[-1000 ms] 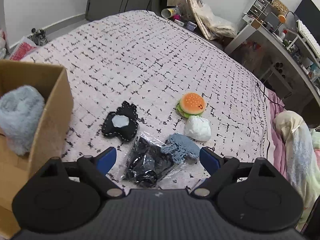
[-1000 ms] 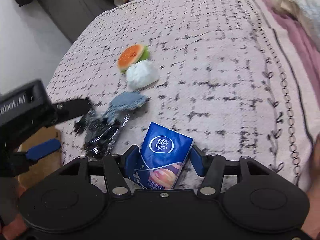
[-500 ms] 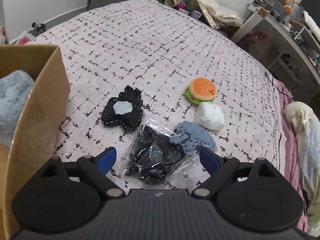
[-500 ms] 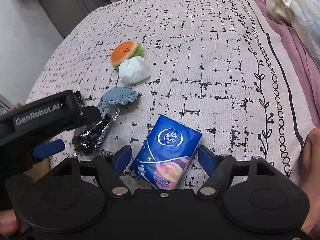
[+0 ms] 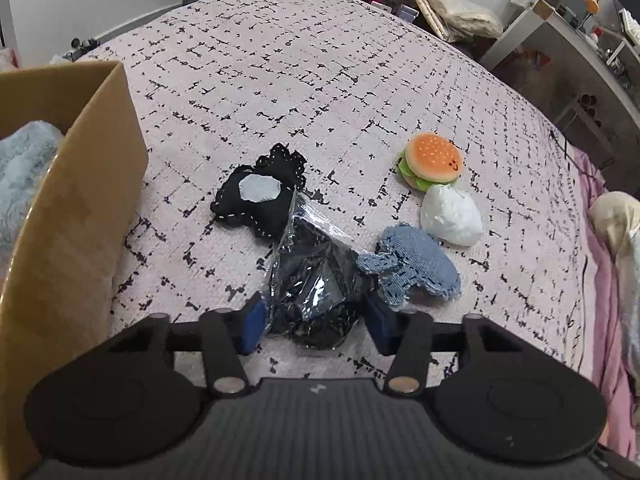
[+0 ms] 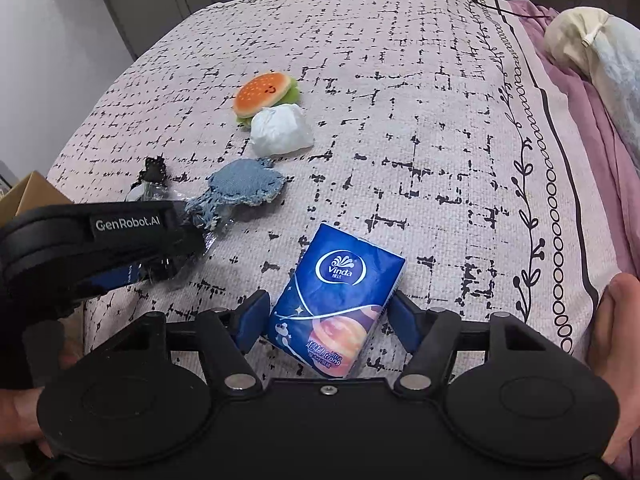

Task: Organize soft objects
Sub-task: 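Lift the tissue pack with the right tool while the left tool grasps the black plush bag, then carry the black plush bag into the box with the left tool while the right tool holds the tissue pack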

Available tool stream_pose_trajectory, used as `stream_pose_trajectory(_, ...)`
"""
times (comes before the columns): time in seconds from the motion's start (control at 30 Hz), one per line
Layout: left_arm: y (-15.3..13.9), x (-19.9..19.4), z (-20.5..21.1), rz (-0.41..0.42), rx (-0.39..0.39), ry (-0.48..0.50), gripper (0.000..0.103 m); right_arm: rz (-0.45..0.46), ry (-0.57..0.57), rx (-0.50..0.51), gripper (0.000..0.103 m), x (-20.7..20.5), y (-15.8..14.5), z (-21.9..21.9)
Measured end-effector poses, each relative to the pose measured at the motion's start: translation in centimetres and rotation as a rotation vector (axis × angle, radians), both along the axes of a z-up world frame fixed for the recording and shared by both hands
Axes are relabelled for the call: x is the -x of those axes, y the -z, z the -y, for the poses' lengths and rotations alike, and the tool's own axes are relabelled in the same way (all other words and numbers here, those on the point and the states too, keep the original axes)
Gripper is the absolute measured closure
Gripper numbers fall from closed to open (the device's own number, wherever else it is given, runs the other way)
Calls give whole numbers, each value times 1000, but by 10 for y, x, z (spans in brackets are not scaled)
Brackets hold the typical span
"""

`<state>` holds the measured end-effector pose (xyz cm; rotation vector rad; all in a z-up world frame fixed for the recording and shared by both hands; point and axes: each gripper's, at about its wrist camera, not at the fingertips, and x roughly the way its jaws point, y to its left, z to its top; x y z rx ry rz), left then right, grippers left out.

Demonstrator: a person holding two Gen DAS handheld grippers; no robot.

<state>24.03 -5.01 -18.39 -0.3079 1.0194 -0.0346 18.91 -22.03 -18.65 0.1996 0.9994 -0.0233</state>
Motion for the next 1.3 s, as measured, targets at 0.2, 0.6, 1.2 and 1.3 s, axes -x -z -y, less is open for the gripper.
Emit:
stream_pose_trajectory(0.2,-10,12,-4,-9,34,-13,64,9,-9,-28,41,7,-7,2)
stream_pose_trajectory(0.6,-66,42,0,103,9,4,66,116,-35,-93,43,26,-44,12)
stream_pose_trajectory(1.2,-117,75,-33,174,12,-63,66,225,-107,-128,43,46,-80,4)
stream_pose_trajectory(1.3,-122,79,-41,181,8,-78,66,234,-114,-133,43,46,-82,2)
